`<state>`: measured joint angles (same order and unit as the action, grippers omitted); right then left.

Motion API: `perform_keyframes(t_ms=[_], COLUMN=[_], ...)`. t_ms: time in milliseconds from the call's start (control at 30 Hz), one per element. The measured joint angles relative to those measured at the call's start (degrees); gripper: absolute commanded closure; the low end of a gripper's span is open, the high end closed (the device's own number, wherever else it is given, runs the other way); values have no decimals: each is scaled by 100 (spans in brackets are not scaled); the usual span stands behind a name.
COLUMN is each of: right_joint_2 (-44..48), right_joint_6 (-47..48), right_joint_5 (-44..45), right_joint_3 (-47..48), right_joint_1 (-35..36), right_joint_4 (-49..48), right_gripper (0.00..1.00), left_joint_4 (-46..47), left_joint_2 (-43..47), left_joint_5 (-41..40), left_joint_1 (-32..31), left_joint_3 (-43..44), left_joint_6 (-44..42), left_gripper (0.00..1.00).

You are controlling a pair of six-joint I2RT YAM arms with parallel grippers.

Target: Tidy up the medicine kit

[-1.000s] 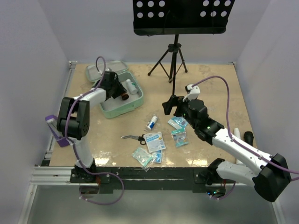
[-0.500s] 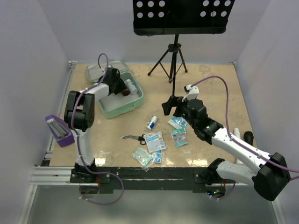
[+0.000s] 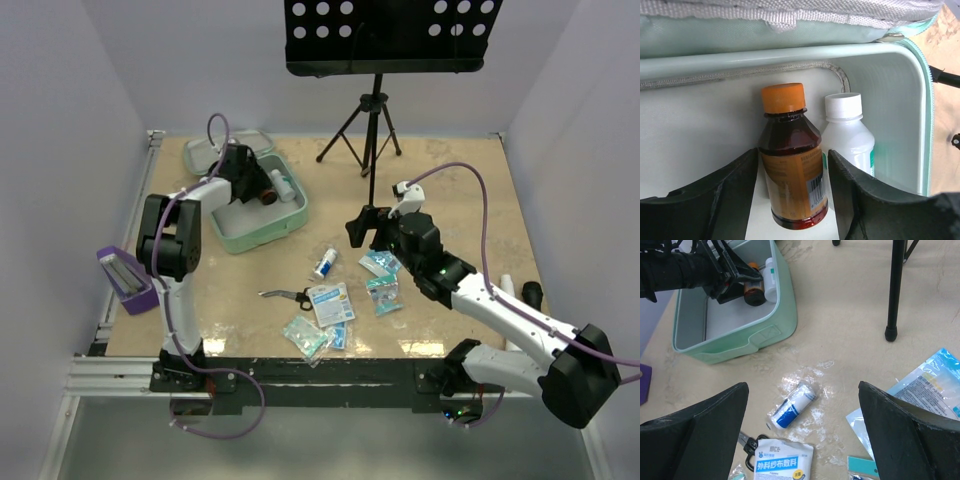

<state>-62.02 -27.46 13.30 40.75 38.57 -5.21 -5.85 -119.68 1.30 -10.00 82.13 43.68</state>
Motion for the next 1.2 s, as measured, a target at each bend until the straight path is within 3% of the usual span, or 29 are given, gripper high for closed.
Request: perform_keyframes(t_ms=[300, 600, 767, 933, 1033, 1200], right_joint_2=[7, 177, 321, 417, 487, 671], right_joint_6=[0, 2, 2, -4, -22, -59], right_joint_5=[-42, -42, -37, -33, -33, 7], right_joint_3=[0, 0, -2, -61, -111, -208], right_joint_1=[0, -2, -2, -2, 0, 0], right_joint_4=[-2, 2, 2, 9, 61, 133], right_gripper=[3, 3, 3, 3, 3, 3], left_joint_4=[28, -11, -197, -433, -623, -772], left_joint_2=[608, 2686, 3720, 3650, 3305, 2603], left_joint_5=[212, 313, 52, 7, 22, 22], left_joint_1=[-11, -109, -1158, -2568, -2761, -2973], left_joint_3=[-472, -1467, -1860, -2203, -2424, -2487], left_joint_6=[-26, -256, -673, -1058, -1311, -1646], left_gripper=[35, 34, 34, 30, 20, 16])
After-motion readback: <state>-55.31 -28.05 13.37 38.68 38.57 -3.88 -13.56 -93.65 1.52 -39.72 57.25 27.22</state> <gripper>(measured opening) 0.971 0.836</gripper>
